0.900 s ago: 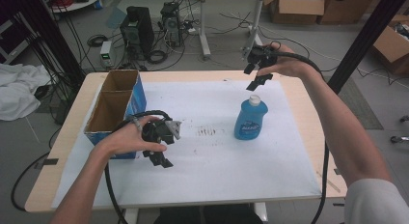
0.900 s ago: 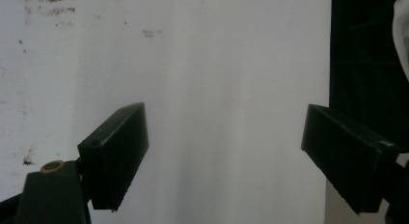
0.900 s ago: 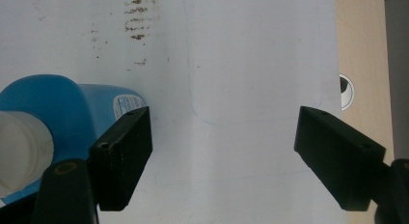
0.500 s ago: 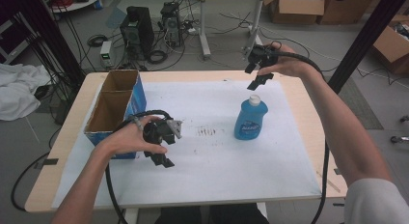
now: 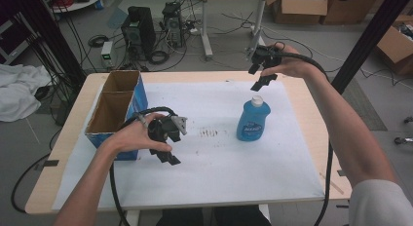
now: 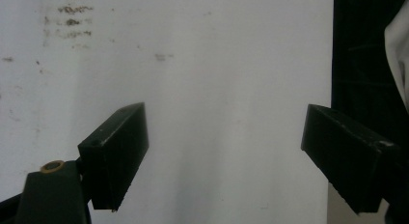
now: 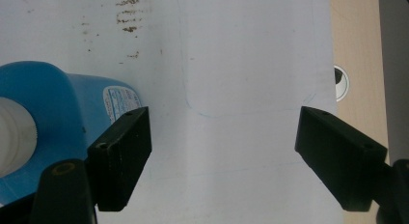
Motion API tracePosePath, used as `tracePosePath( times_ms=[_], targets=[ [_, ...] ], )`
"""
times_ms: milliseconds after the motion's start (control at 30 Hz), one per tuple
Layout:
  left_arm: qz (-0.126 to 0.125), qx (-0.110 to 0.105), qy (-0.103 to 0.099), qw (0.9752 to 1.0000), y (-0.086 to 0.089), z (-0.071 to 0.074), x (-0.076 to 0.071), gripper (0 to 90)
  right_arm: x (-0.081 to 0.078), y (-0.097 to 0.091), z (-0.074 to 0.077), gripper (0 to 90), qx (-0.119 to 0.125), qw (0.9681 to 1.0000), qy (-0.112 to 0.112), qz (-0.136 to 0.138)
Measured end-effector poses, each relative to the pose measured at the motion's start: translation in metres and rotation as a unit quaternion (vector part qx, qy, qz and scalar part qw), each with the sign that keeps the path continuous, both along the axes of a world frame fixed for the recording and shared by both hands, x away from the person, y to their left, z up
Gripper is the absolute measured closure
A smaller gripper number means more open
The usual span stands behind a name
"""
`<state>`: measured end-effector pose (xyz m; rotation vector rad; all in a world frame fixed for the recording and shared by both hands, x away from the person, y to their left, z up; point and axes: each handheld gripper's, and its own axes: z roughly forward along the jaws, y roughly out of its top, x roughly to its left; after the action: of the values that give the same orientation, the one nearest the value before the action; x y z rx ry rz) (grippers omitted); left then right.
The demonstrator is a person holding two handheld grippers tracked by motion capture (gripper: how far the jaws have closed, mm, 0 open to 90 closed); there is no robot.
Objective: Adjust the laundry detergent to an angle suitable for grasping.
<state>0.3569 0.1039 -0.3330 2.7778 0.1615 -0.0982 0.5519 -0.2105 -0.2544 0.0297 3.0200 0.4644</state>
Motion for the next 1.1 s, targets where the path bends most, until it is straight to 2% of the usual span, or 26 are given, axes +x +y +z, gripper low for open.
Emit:
tracePosePath(
  times_ms=[33, 233, 467, 600, 633, 667, 833, 900, 967, 1100],
  targets=[
    [0.004, -0.008, -0.002, 1.0, -0.002, 0.001, 0.003, 17.4, 0.0, 0.0, -0.001, 20.5, 0.0, 1.0, -0.002, -0.001],
    [0.008, -0.023, -0.01, 0.9997, -0.013, 0.006, 0.011, 17.4, 0.0, 0.002, -0.003, 20.4, 0.001, 1.0, -0.001, 0.001],
    [0.017, -0.05, -0.027, 0.9982, -0.036, 0.015, 0.028, 17.1, -0.001, 0.005, -0.003, 20.5, 0.001, 1.0, -0.002, 0.004],
    [0.021, -0.085, -0.022, 0.9959, -0.049, 0.02, 0.039, 17.1, -0.001, 0.005, -0.003, 20.5, 0.002, 1.0, -0.002, 0.005],
    [0.02, -0.097, -0.022, 0.9949, -0.056, 0.022, 0.046, 17.0, -0.001, 0.004, -0.003, 20.5, 0.0, 1.0, -0.002, 0.003],
    [0.02, -0.097, -0.022, 0.9949, -0.056, 0.022, 0.046, 17.0, -0.001, 0.004, -0.003, 20.5, 0.0, 1.0, -0.002, 0.003],
    [0.025, -0.109, -0.025, 0.9935, -0.074, 0.025, 0.064, 16.9, -0.001, 0.004, -0.003, 20.3, 0.002, 1.0, -0.003, 0.002],
    [0.029, -0.118, -0.025, 0.9922, -0.081, 0.024, 0.071, 16.9, 0.0, 0.004, -0.003, 20.3, 0.003, 1.0, -0.002, 0.002],
    [0.033, -0.13, -0.022, 0.9907, -0.088, 0.022, 0.076, 16.8, 0.001, 0.004, -0.004, 20.3, 0.003, 1.0, -0.002, 0.002],
    [0.037, -0.14, -0.02, 0.9893, -0.102, 0.014, 0.085, 16.7, 0.002, 0.004, -0.006, 20.3, -0.002, 1.0, 0.0, 0.001]
  ],
)
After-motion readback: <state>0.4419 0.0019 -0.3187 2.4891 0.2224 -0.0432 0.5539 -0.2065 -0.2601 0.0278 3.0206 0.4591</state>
